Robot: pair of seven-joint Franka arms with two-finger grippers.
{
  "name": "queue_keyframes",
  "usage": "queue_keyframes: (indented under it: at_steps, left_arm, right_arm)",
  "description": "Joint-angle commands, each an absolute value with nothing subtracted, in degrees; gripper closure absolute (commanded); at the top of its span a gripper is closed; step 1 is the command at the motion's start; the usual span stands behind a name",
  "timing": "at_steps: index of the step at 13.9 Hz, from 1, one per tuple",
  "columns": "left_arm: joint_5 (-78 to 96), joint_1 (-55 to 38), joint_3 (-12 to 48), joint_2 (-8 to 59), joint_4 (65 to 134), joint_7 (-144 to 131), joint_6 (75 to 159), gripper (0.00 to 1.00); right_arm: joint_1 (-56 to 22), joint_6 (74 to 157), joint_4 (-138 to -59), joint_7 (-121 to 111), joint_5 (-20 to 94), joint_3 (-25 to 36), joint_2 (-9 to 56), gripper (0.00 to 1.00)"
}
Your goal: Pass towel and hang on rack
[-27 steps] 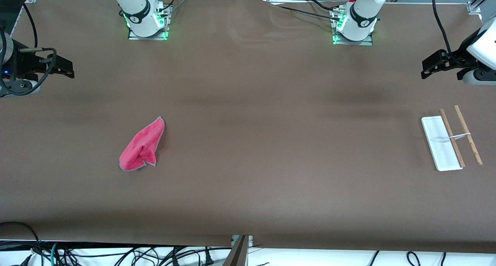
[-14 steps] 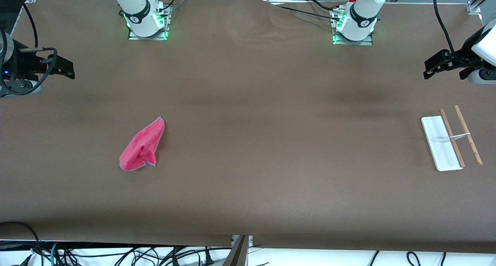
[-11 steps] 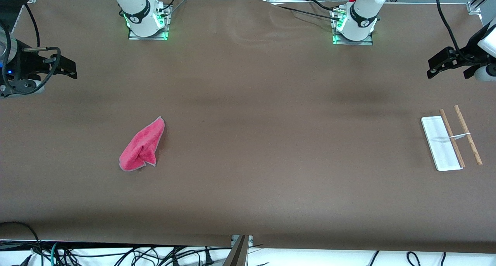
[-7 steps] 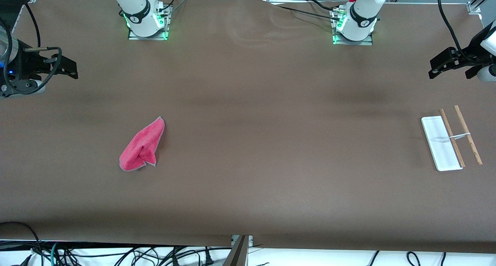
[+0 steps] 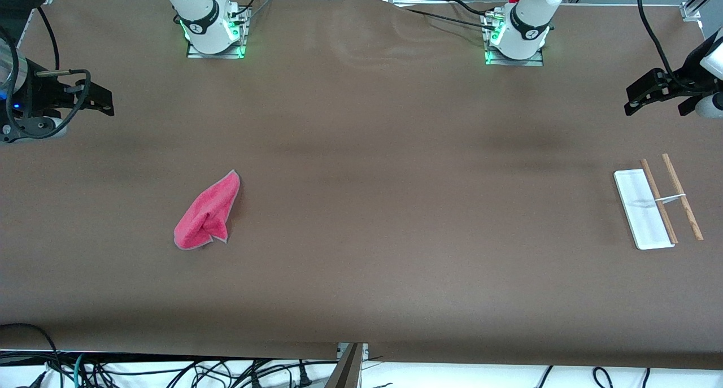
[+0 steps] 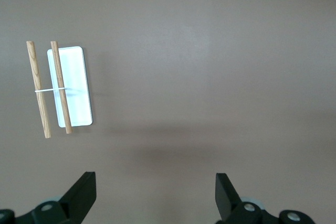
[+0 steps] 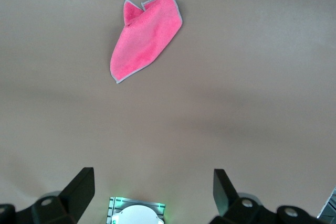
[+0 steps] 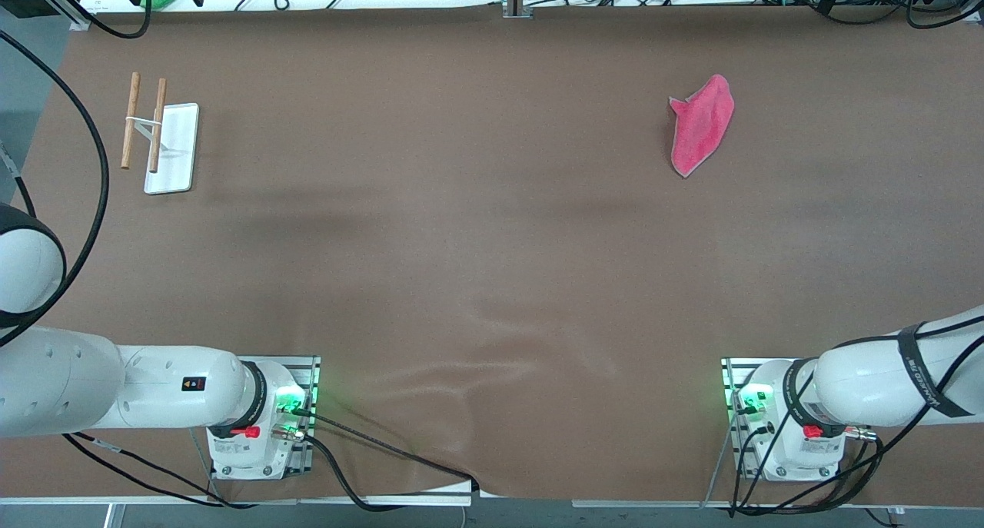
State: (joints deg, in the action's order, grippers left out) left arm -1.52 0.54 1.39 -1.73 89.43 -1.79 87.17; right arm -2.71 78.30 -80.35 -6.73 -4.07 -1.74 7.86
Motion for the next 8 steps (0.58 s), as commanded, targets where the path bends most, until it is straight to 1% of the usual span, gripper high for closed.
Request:
queue_keyframes:
  at_steps: [1,5,8]
  left_arm:
    - [-1.23,0.88,1.76,-1.05,87.89,-1.93,86.92,0.00]
    - [-1.23,0.70,1.85,-1.14,87.98,-2.02,86.75,0.00]
    - [-0.97,0.70,1.84,-1.14,87.89,-2.02,86.75,0.00]
  right_arm:
    - [-2.90,78.66,-79.28,-6.42,-3.51,-1.76,8.70,0.00]
    - [-2.99,81.90,-79.28,-6.42,-3.16,-1.76,10.19,0.00]
    - [-6.05,82.53,-79.36,-5.89,-4.04,-1.76,11.33,0.00]
